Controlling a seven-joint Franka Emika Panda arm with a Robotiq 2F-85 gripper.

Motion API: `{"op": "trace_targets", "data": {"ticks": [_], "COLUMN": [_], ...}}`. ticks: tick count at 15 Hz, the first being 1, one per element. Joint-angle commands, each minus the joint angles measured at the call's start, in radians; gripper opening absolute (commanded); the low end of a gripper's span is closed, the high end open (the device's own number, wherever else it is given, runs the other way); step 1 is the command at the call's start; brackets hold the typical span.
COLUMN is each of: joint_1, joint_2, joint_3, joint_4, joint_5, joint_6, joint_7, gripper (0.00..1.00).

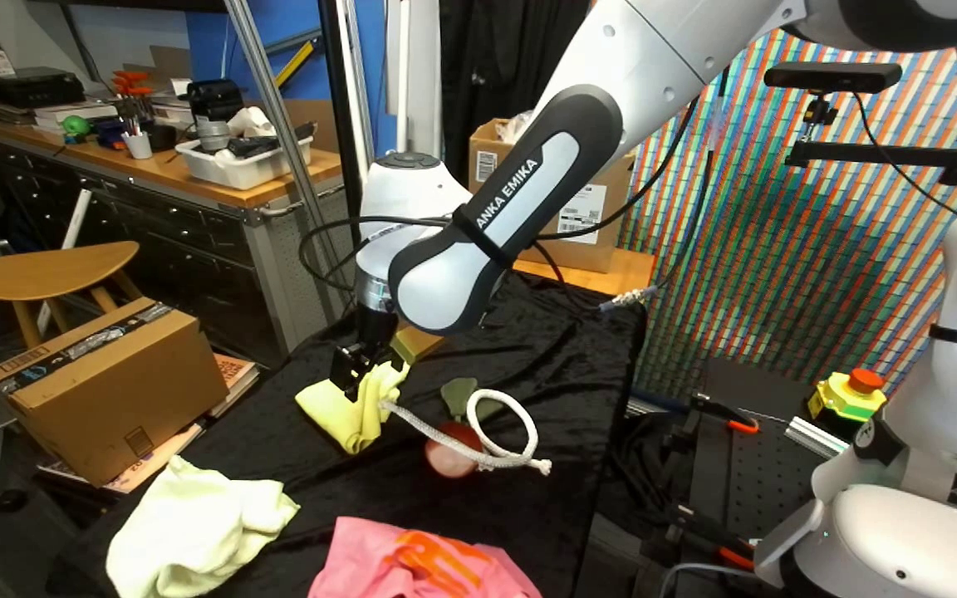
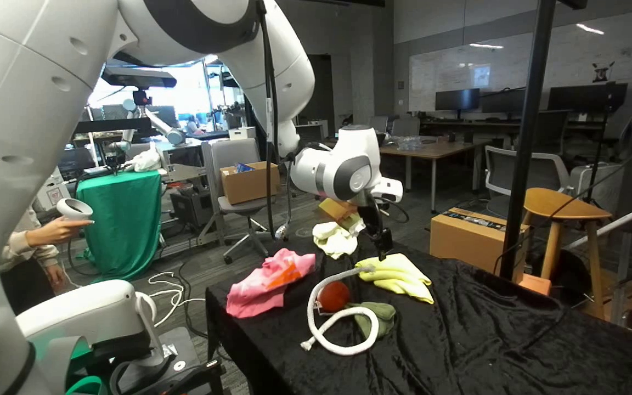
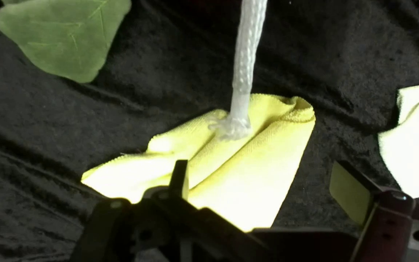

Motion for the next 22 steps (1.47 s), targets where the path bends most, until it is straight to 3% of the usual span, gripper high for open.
{"op": "trace_targets", "data": {"ticks": [1, 11, 22], "joint_1": [0.032, -0.006, -0.083], "joint_2": [0.042, 0.182, 0.407], "joint_3": [-0.029, -0.018, 0.01], "joint_4": [0.106, 0.409, 0.7], "joint_5": [-0.03, -0.077, -0.049], "joint_6": [-0.051, -0.416, -0.528], "joint_7": [0.038, -0.025, -0.137], "gripper": [1.0, 1.0, 1.0]}}
